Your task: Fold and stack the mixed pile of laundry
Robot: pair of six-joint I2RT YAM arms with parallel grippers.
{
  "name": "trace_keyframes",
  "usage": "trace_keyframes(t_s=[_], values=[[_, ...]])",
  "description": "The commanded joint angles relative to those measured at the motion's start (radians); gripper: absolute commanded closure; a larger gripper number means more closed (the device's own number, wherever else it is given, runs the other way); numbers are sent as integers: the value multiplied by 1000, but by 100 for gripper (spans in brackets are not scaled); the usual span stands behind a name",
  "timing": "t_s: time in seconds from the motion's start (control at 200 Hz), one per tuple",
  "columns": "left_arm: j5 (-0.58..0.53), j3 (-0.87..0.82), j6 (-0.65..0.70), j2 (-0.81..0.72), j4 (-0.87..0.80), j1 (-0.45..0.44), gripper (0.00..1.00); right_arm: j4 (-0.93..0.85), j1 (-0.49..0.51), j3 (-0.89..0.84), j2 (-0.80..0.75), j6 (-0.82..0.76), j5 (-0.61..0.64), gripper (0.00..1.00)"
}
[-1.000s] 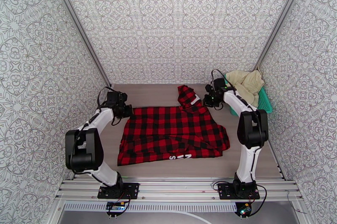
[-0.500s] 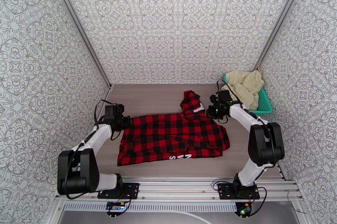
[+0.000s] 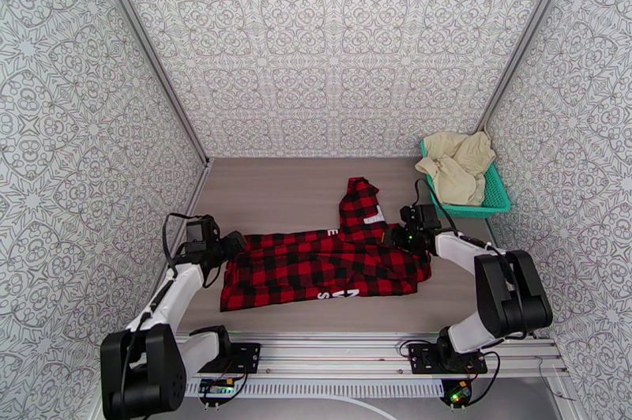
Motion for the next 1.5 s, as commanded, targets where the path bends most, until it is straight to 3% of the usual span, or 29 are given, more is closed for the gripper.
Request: trace_keyframes(t_s=[0.0,0.14,0.3,0.42,0.655,0.77,0.86,0.975,1.075,1.2,1.36,1.495], values=[[9,92,-2,8,-48,-9,38,-24,-6,63,-57,-24,45,52],[71,220,16,155,-50,-125,47,-115,8,213,6,-77,121,46],[117,371,17,374,-27,-261,67,-215,18,508,250,-121,136,39],[170,424,-18,490,34,-338,77,-279,19,744,448,-144,127,32],[215,455,-39,598,88,-442,80,-379,46,1098,720,-157,126,31],[240,535,8,667,99,-493,71,-375,53,1139,767,-103,127,32],[239,636,46,748,115,-530,66,-357,54,1138,781,-74,76,39],[248,792,79,868,129,-563,51,-346,55,1130,788,-62,59,50],[252,926,126,973,134,-591,43,-333,55,1130,783,-92,41,71],[262,1048,140,1065,122,-605,43,-322,55,1114,737,-136,1,88],[280,1067,127,1067,144,-601,43,-238,56,967,580,-191,-20,98],[296,1052,116,1034,143,-594,43,-129,68,757,422,-200,-40,100]])
